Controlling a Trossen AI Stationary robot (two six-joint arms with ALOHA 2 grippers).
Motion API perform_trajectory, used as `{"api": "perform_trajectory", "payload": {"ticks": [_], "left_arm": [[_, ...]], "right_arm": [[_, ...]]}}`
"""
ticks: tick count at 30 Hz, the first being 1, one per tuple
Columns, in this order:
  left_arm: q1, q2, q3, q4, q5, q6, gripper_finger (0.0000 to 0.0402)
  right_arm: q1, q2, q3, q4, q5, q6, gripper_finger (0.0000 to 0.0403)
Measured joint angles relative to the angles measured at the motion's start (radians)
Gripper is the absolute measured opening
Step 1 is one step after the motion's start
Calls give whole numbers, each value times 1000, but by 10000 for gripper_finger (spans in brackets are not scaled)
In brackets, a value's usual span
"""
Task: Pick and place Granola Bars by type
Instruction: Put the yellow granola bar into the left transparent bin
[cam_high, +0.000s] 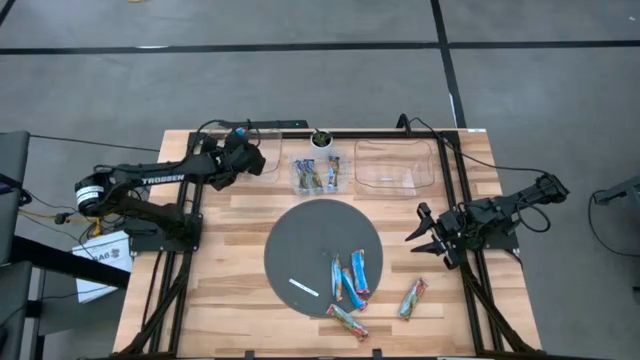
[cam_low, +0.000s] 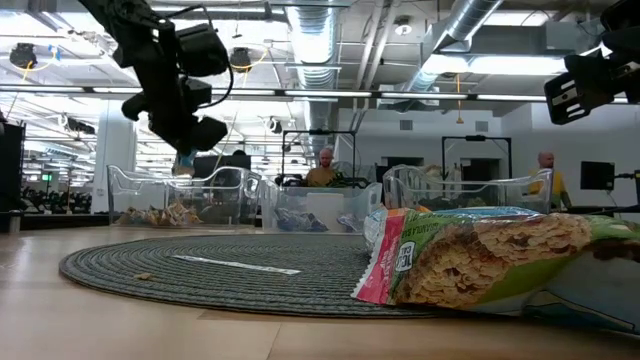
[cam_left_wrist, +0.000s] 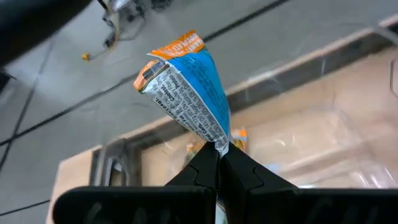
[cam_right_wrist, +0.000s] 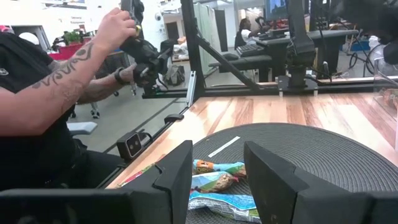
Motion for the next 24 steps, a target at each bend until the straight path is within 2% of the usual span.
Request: {"api": "perform_trajectory", "payload": {"ticks": [6,13,20,24], "left_arm": [[41,65,-2,36,69,74,0],[94,164,1,89,194,125,0],[122,179,0,64,273,151,0],[133,180,-1,45,275,160,0]], "right_arm": [[0,0,0,0,0,0,139],[0,0,0,0,0,0,137],[0,0,0,0,0,0,139],[0,0,0,0,0,0,137]]}}
